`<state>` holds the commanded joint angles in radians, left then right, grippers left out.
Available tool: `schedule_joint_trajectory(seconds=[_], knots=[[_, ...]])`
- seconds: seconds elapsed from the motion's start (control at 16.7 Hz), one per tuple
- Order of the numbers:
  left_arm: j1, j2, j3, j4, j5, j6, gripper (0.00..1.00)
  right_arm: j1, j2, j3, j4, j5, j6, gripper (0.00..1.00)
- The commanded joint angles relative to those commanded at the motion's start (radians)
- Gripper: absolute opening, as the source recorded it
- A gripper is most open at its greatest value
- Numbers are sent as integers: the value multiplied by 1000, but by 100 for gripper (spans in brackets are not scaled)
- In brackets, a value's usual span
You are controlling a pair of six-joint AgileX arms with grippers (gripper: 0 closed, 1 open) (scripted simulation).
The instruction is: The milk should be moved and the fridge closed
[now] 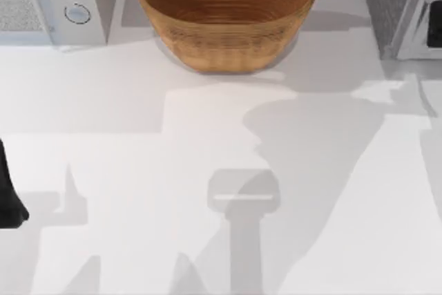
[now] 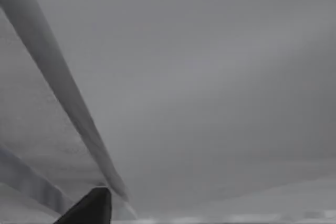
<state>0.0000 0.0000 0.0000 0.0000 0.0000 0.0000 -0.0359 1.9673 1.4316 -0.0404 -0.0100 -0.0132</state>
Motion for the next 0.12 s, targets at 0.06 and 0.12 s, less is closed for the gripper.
schedule_joint_trajectory(seconds=[0.06, 0.12], knots=[[0, 0, 0, 0, 0, 0, 100, 0, 14, 15, -5, 0, 0, 100], [0, 0, 0, 0, 0, 0, 100, 0, 18, 20, -6, 0, 1, 100]])
